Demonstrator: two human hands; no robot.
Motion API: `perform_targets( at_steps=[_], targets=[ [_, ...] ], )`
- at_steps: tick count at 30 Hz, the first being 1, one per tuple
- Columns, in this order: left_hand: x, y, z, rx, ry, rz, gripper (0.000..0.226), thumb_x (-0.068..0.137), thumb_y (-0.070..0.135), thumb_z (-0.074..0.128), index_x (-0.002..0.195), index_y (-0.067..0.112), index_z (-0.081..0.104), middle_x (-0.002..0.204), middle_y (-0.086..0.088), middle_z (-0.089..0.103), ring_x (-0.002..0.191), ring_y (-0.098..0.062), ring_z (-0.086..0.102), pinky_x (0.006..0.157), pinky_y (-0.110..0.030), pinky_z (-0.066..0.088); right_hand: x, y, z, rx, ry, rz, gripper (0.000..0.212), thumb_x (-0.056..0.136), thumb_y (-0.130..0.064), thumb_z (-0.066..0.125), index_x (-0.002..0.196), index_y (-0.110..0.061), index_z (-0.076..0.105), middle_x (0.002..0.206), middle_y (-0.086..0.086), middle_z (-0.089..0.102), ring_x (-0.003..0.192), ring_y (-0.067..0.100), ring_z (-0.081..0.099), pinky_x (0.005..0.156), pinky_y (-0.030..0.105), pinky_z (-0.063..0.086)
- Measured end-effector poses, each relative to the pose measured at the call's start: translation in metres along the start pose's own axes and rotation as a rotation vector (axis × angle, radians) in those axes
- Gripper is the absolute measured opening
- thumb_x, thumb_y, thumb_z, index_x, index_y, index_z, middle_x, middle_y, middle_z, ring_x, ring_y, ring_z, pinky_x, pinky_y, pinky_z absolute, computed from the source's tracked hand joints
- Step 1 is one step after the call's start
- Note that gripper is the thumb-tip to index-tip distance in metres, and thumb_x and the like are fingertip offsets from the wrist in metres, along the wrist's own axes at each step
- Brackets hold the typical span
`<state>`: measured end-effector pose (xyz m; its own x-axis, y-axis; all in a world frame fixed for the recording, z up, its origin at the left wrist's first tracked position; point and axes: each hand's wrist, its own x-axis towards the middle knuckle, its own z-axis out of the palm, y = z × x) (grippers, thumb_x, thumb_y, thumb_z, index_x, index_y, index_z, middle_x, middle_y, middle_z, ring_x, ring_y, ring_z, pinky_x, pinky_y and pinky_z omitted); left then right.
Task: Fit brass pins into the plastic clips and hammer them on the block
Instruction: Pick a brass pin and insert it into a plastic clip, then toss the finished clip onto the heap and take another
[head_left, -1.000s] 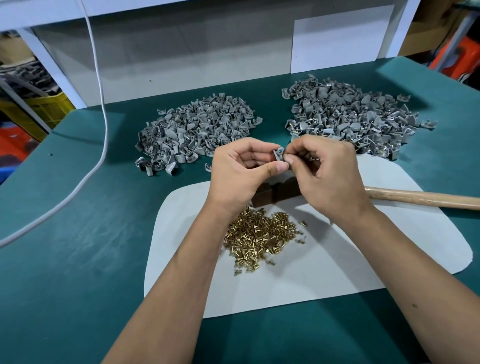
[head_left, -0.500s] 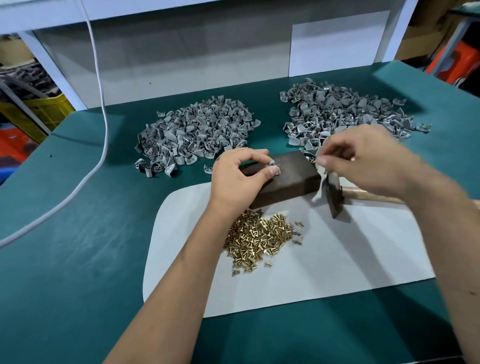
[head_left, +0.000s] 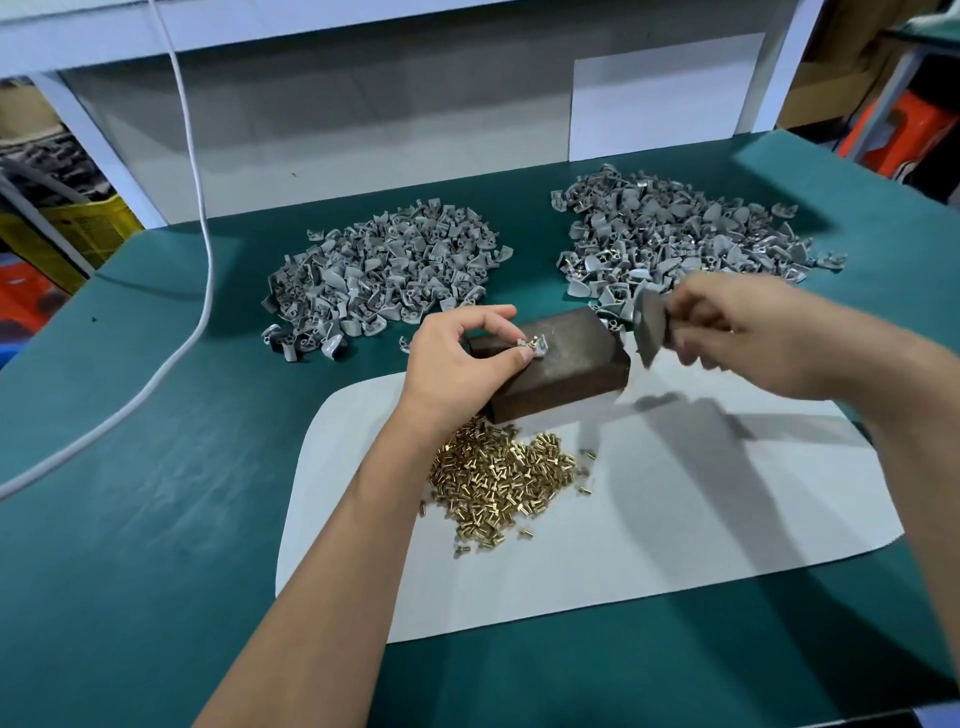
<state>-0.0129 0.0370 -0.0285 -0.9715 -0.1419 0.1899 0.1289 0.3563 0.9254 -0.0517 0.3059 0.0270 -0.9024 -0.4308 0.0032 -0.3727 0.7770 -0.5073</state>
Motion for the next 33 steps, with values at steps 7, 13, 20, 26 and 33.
perform_targets(
  at_steps=[7,13,20,26,33],
  targets=[
    [-0.001,0.001,0.000,-0.034,-0.020,-0.062,0.008,0.080,0.006,0.084,0.081,0.013,0.080,0.120,-0.004,0.073,0.103,0.000,0.070,0.101,-0.033,0.055,0.011,-0.054,0.027,0.014,0.147,-0.131,0.036,0.108,-0.027,0.044,0.075,-0.020,0.057,0.066,-0.003,0.066,0.056,0.006,0.057,0.056,0.024,0.043],
    [0.000,0.004,0.000,-0.067,-0.016,-0.087,0.016,0.078,0.004,0.085,0.076,0.018,0.079,0.114,-0.006,0.074,0.111,-0.004,0.069,0.104,-0.036,0.054,0.012,-0.070,0.024,0.022,0.393,-0.226,0.026,0.106,-0.032,0.039,0.088,-0.019,0.053,0.070,0.004,0.062,0.060,0.024,0.057,0.057,0.040,0.045],
    [-0.002,0.007,0.000,-0.062,0.001,-0.102,0.011,0.078,0.003,0.085,0.081,0.012,0.080,0.124,-0.011,0.071,0.115,-0.006,0.067,0.105,-0.035,0.053,0.021,-0.080,0.021,-0.266,0.203,-0.149,0.025,0.108,-0.034,0.040,0.091,-0.021,0.053,0.077,0.008,0.058,0.065,0.030,0.053,0.062,0.038,0.043],
    [-0.001,0.008,0.000,-0.080,0.007,-0.106,0.014,0.077,0.001,0.085,0.082,0.013,0.079,0.126,-0.013,0.070,0.117,-0.013,0.068,0.104,-0.042,0.054,0.016,-0.088,0.038,-0.344,0.149,-0.145,0.026,0.109,-0.034,0.036,0.102,-0.016,0.054,0.075,0.007,0.053,0.065,0.033,0.050,0.065,0.043,0.049],
    [0.000,0.006,0.001,-0.083,-0.001,-0.103,0.016,0.078,0.000,0.084,0.079,0.016,0.079,0.115,-0.007,0.071,0.119,-0.007,0.066,0.106,-0.034,0.052,0.019,-0.083,0.038,-0.333,0.273,-0.186,0.033,0.107,-0.032,0.024,0.103,-0.015,0.052,0.075,0.005,0.051,0.057,0.027,0.043,0.060,0.039,0.043]
  ],
)
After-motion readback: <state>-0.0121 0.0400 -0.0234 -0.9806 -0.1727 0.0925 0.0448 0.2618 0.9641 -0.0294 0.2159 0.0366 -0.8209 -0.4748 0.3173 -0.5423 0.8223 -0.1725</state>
